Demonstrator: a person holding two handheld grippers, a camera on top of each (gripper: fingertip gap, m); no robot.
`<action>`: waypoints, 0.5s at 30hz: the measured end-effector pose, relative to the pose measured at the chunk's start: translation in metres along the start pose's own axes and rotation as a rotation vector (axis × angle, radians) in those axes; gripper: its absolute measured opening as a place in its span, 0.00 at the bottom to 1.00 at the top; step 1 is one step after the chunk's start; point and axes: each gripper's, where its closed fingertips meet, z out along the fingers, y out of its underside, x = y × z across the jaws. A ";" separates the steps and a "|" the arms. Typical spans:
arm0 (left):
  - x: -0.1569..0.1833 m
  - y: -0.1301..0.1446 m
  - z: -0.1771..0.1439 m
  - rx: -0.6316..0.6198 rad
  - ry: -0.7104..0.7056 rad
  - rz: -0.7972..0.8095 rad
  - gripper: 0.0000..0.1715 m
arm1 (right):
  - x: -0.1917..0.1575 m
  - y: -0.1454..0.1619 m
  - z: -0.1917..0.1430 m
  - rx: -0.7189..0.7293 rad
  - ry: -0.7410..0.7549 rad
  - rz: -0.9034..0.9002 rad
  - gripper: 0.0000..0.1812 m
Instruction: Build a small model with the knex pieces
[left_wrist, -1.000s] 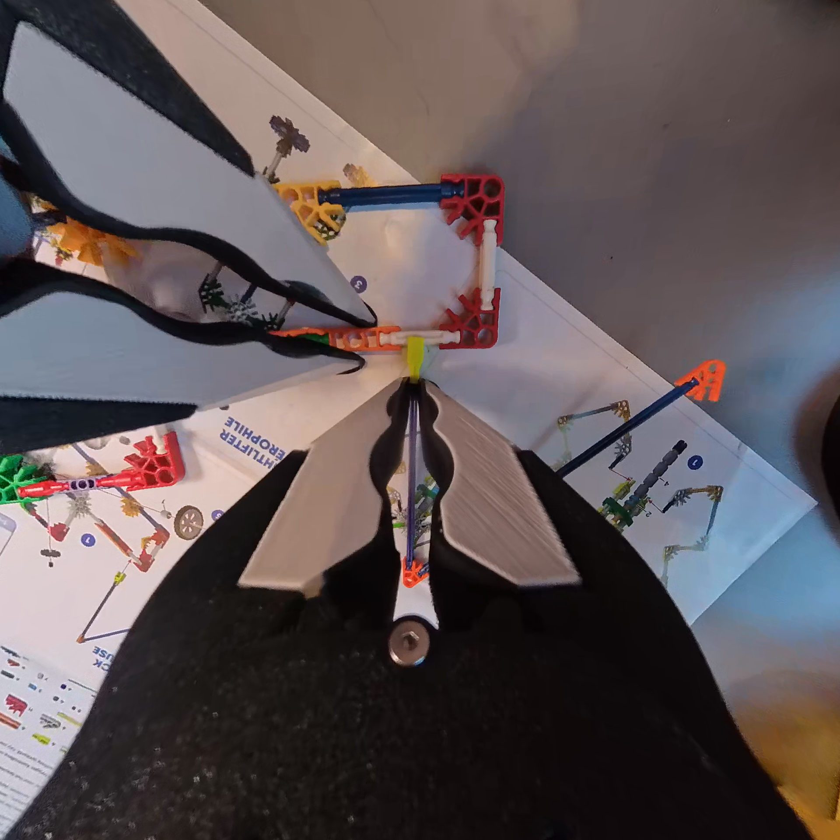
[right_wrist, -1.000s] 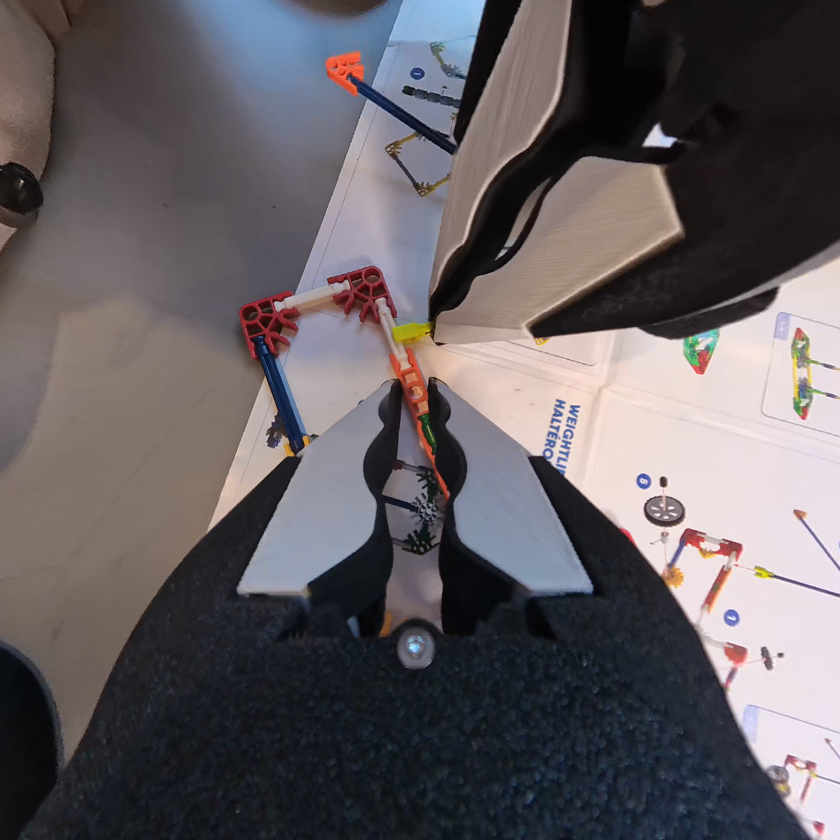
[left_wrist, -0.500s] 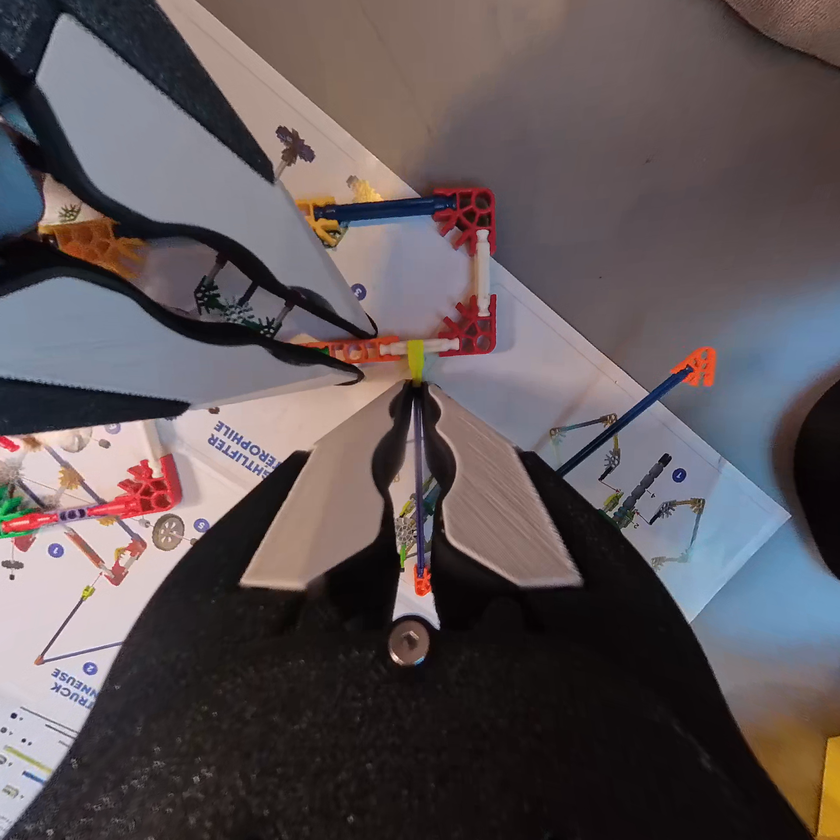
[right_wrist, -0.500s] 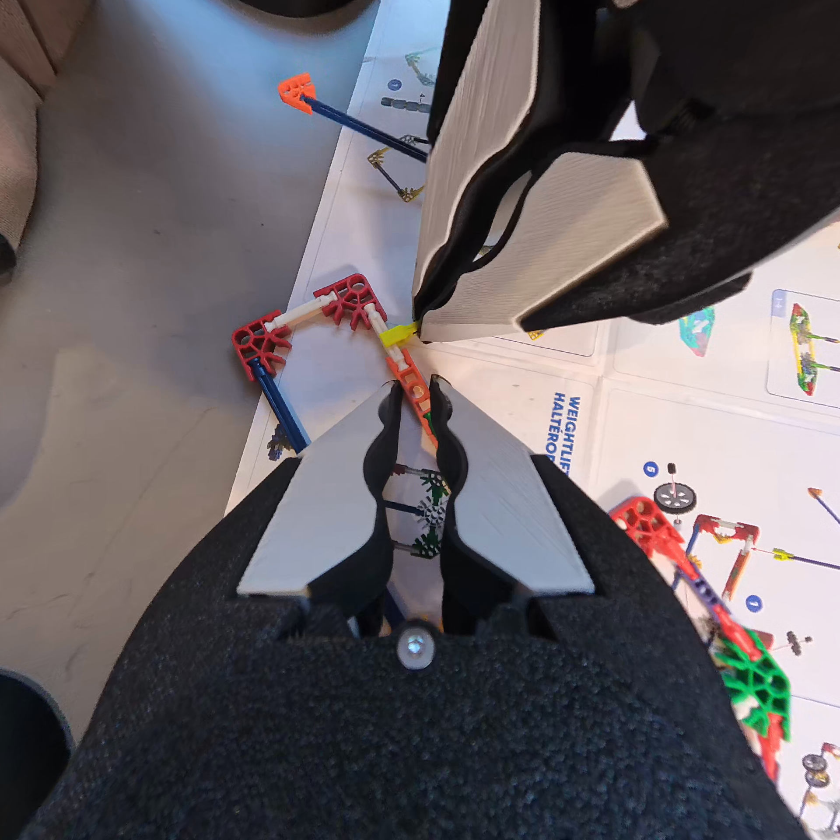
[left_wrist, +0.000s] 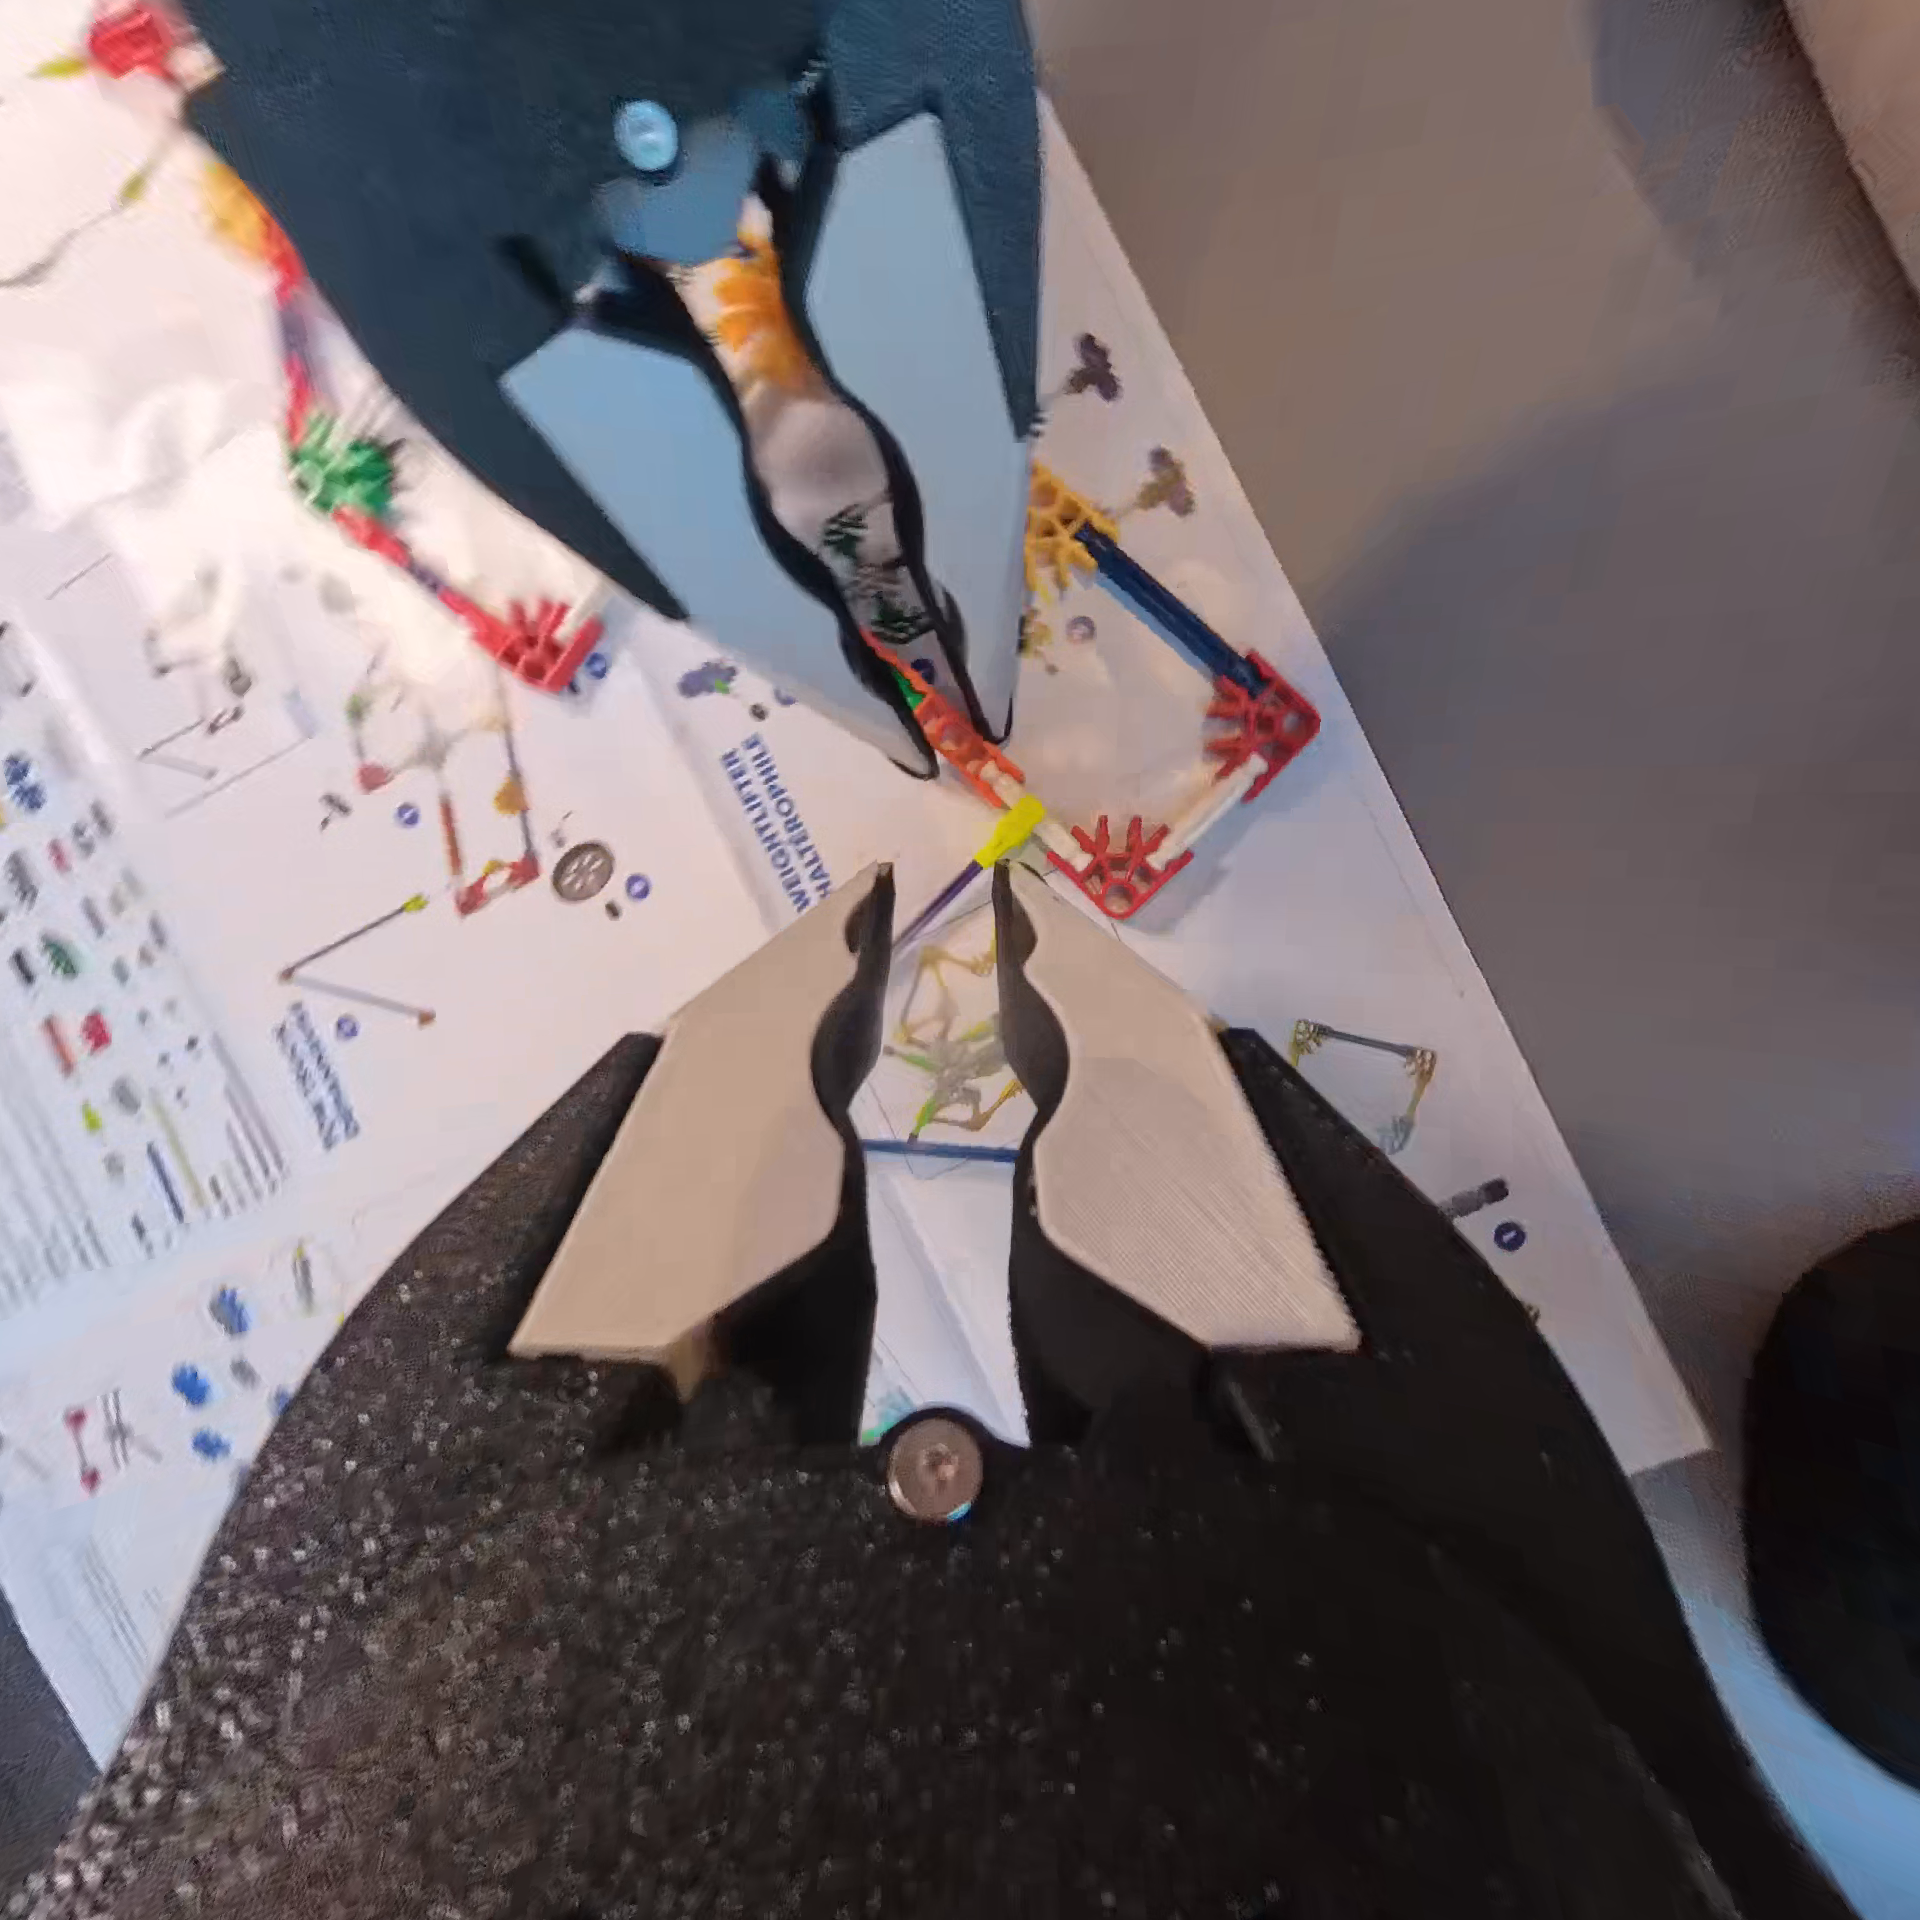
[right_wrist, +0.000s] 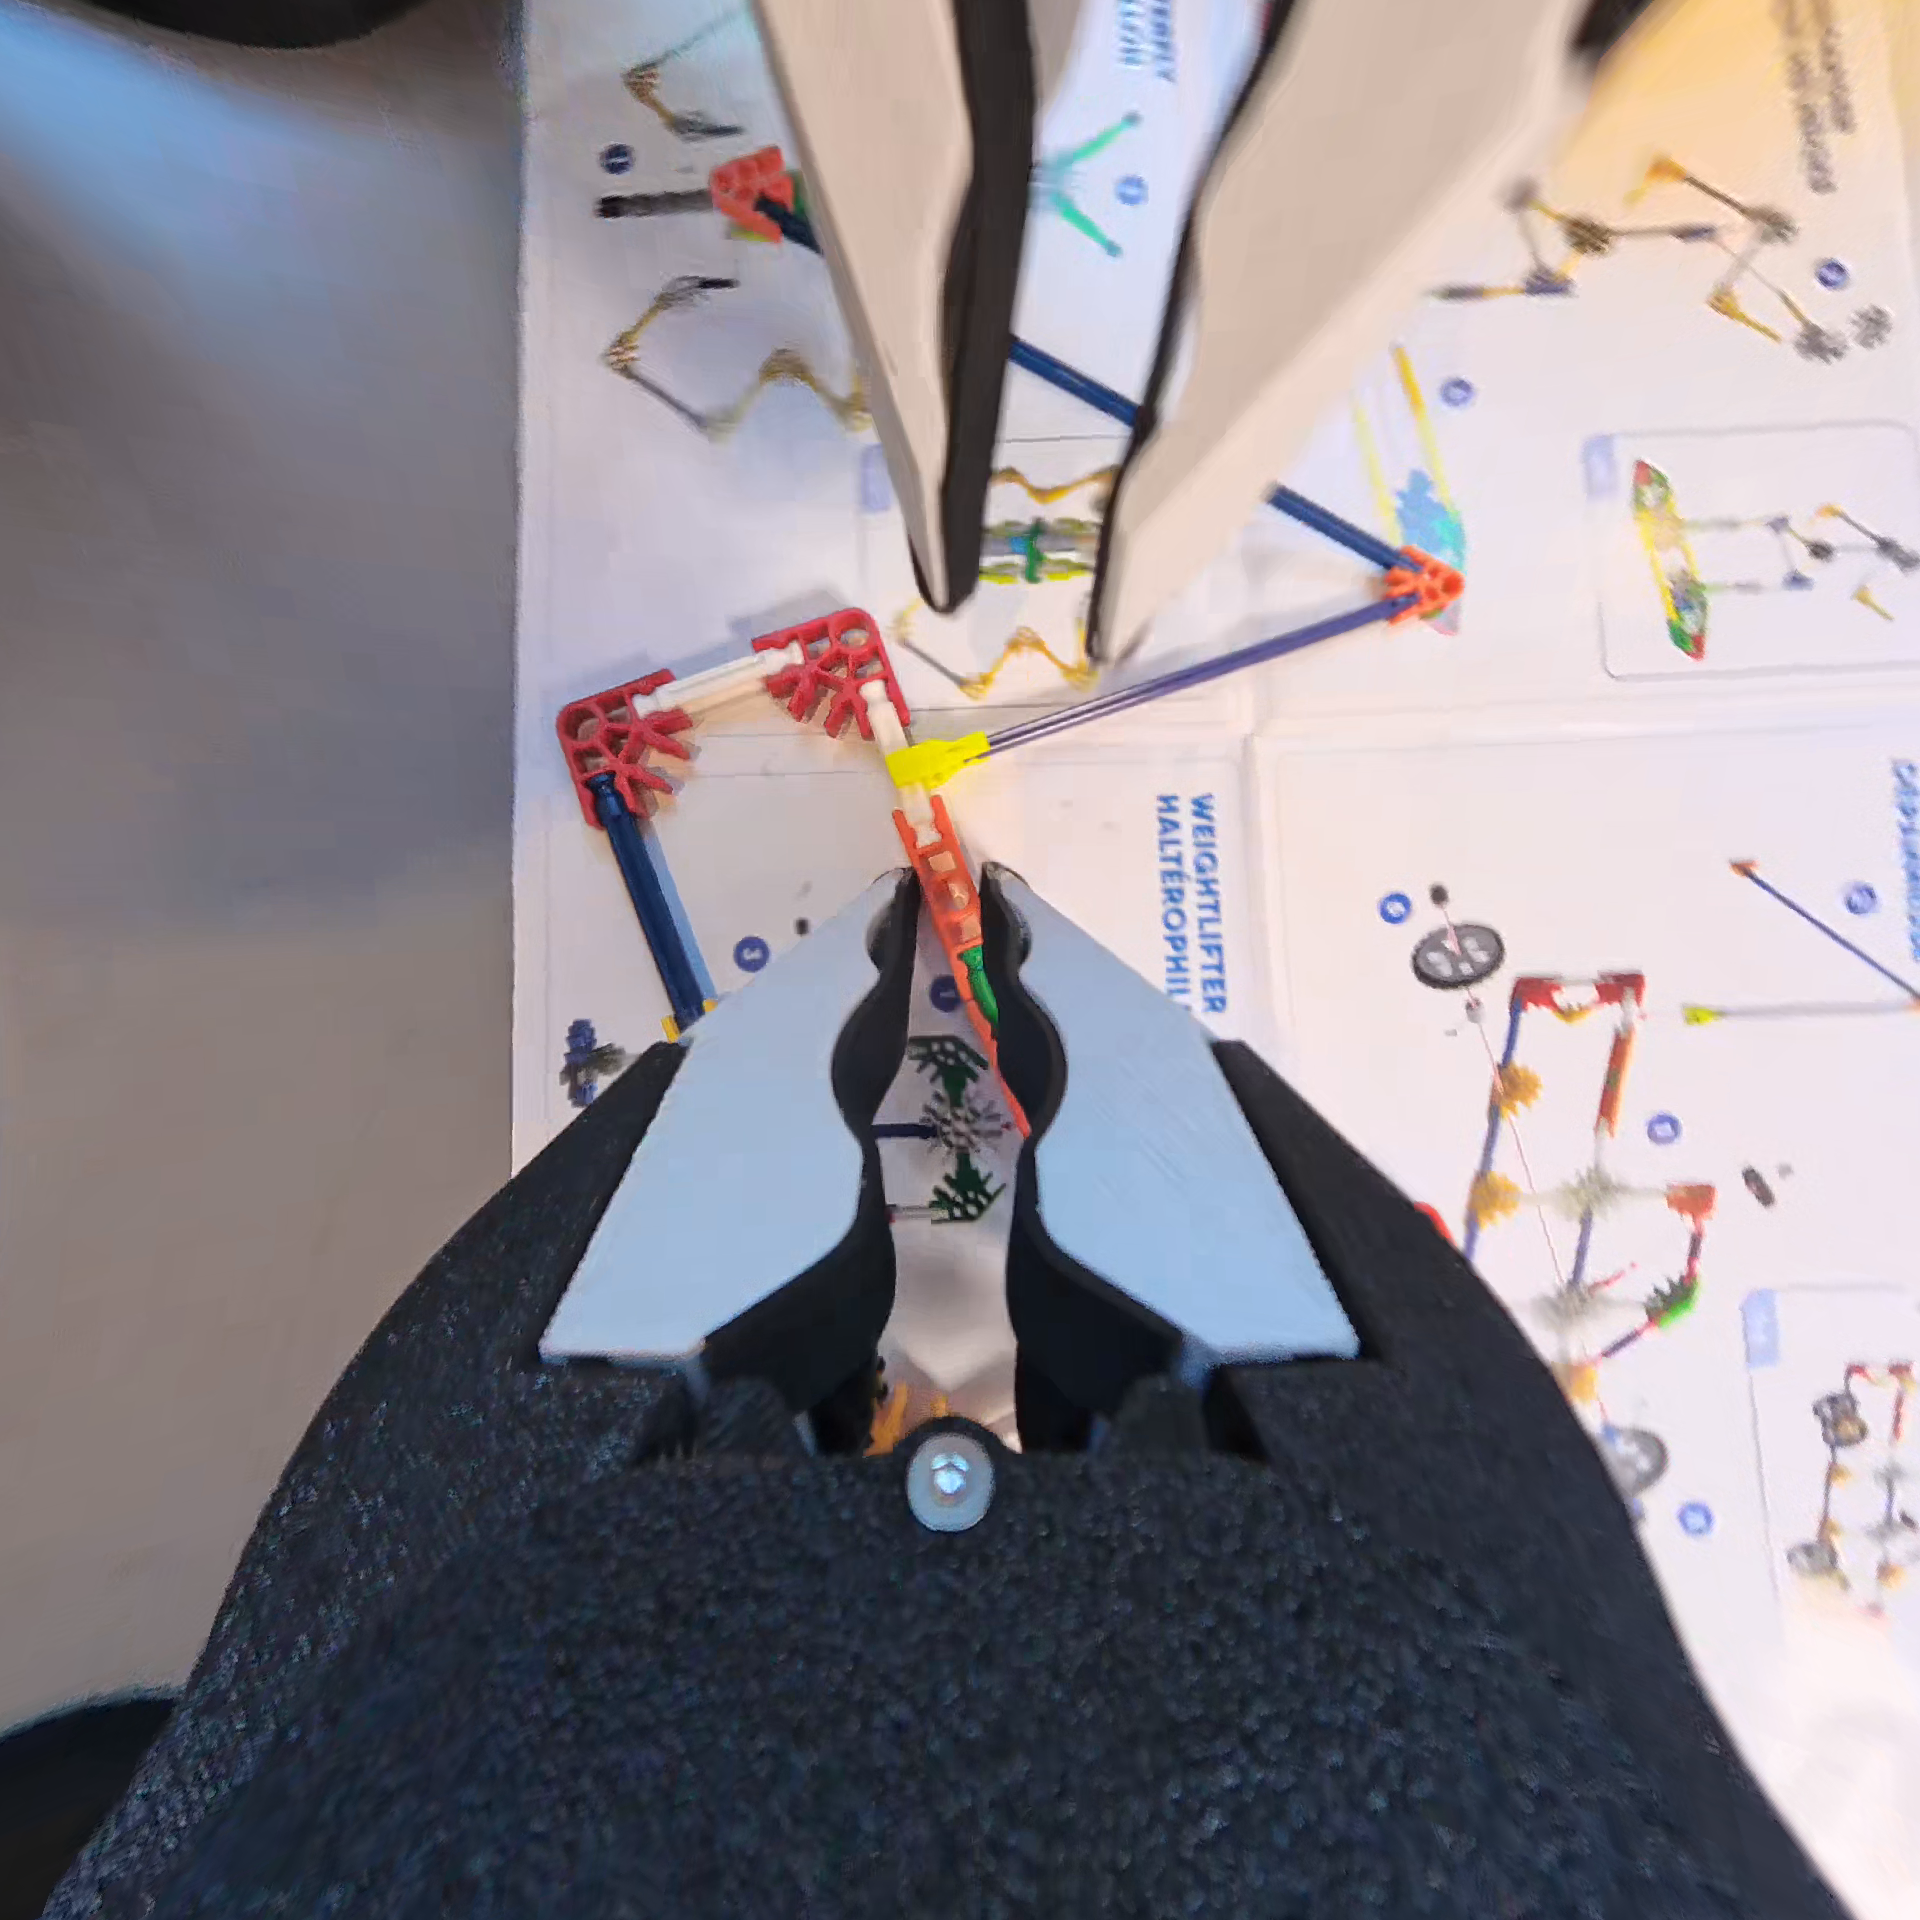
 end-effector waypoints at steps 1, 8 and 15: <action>-0.002 0.001 -0.006 0.008 -0.053 -0.052 0.10 | 0.004 0.001 -0.002 0.002 0.024 0.039 0.06; 0.002 0.018 0.002 0.086 -0.336 -0.442 0.09 | 0.025 0.008 -0.005 -0.009 0.147 0.258 0.06; -0.003 0.024 0.024 0.104 -0.399 -0.647 0.14 | 0.022 -0.003 -0.031 0.118 0.169 0.180 0.17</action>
